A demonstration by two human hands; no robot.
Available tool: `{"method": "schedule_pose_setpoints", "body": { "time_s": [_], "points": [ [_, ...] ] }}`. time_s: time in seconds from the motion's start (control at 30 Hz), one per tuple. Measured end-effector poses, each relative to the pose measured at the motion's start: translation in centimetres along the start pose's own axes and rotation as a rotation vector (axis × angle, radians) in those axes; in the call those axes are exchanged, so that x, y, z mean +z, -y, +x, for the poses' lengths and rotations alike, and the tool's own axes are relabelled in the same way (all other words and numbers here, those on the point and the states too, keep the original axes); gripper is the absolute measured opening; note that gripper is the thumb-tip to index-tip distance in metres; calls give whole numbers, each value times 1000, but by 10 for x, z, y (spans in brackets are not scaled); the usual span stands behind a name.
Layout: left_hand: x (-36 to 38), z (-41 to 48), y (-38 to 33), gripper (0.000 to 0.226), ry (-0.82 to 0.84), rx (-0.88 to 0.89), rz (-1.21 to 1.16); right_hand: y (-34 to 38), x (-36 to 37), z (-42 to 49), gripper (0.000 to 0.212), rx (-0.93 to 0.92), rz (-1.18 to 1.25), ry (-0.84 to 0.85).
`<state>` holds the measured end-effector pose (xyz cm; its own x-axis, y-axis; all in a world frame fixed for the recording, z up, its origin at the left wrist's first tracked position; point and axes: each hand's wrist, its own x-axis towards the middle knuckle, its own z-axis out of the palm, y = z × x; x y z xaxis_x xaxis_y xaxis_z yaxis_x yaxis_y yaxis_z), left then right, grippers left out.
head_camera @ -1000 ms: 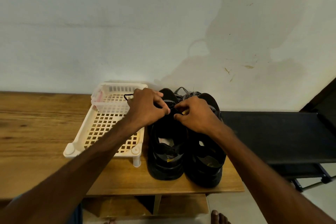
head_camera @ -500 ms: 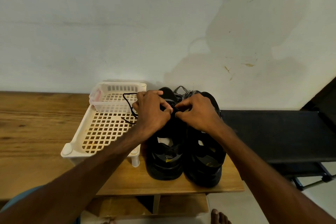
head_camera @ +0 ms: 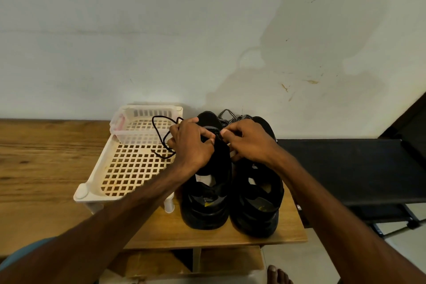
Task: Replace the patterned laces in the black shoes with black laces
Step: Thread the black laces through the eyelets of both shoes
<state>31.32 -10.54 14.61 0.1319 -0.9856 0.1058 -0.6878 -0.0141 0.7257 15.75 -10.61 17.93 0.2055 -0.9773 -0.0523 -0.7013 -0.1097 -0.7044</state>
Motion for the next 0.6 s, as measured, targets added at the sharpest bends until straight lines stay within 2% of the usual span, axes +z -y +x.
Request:
{"method": "schedule_pose_setpoints", "body": {
  "time_s": [0.17, 0.27, 0.4, 0.47, 0.53, 0.6],
  "points": [
    [7, -3, 0, 17, -91, 86, 67, 0, 6, 11, 13, 21, -7, -99],
    [8, -2, 2, 17, -110, 89, 65, 2, 6, 15, 8, 49, -10, -99],
    [8, -5, 3, 26, -63, 114, 191, 4, 0, 14, 18, 59, -92, -58],
    [8, -7, 3, 33, -38, 111, 271, 2, -6, 15, 24, 44, -128, -123],
    [7, -8, 2, 31, -72, 113, 290, 0, -17, 16, 26, 27, 21, -231],
    [5, -8, 1, 22, -127, 113, 241, 3, -29, 12, 22, 29, 358, -312]
  ]
}}
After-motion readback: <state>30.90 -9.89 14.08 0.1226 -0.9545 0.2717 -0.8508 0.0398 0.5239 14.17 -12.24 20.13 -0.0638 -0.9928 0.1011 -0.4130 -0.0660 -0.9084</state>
